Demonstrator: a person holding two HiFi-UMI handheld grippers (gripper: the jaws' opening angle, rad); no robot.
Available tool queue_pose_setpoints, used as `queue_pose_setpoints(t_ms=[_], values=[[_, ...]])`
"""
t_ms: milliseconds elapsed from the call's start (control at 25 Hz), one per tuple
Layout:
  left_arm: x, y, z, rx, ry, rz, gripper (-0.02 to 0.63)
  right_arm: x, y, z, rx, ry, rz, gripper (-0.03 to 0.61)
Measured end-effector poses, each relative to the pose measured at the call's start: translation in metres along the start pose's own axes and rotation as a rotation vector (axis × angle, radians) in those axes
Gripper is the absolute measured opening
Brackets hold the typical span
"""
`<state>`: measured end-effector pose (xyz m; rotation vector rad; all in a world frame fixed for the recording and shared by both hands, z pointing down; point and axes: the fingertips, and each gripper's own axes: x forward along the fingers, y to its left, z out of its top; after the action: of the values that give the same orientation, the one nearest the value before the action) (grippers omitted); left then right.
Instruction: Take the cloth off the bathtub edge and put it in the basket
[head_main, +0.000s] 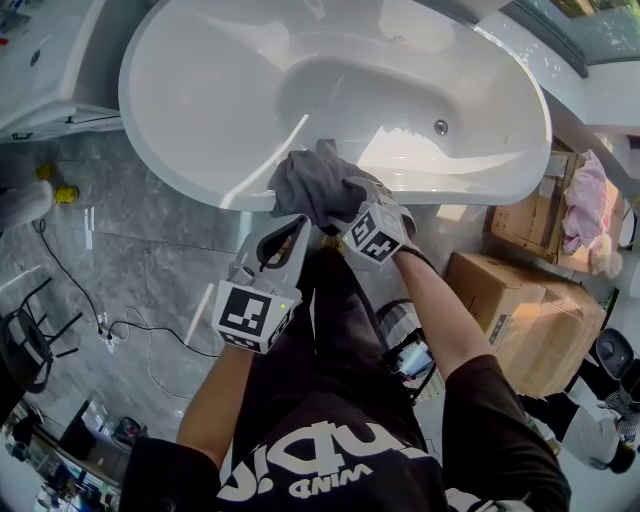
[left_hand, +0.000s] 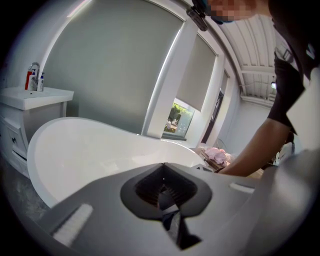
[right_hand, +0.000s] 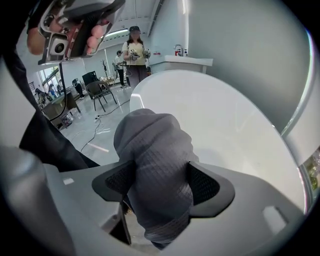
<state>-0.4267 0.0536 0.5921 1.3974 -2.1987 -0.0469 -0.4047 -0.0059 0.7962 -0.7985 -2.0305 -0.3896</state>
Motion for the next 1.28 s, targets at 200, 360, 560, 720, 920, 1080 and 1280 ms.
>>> queue_pose_setpoints(t_ms=[200,360,560,720,920,1080,1280], values=[[0.000,0.000,-0.002,-0.004,0.001,0.002,-0.003,0.005,0.002,-0.004,0.030,0.003,0.018,0.322],[0.001,0.003,-0.005,-0.008,0.004,0.005,-0.003,0.007,0.001,-0.004,0.030,0.004,0.019,0.322],[0.001,0.004,-0.008,-0.008,0.012,0.002,-0.003,0.007,0.001,-0.004,0.028,0.033,0.027,0.304],[0.000,0.006,-0.008,-0.005,0.011,-0.001,-0.003,0.004,0.002,-0.002,0.034,0.042,0.032,0.250],[0.000,0.008,-0.011,0.000,0.024,0.007,-0.003,-0.005,-0.003,0.000,0.137,0.035,0.029,0.151],[-0.002,0.008,-0.009,0.001,0.024,0.007,-0.003,-0.009,-0.004,0.001,0.145,0.046,0.027,0.117],[-0.004,0.004,-0.005,0.004,0.022,0.002,-0.003,-0.014,-0.003,0.001,0.134,0.050,0.011,0.110]])
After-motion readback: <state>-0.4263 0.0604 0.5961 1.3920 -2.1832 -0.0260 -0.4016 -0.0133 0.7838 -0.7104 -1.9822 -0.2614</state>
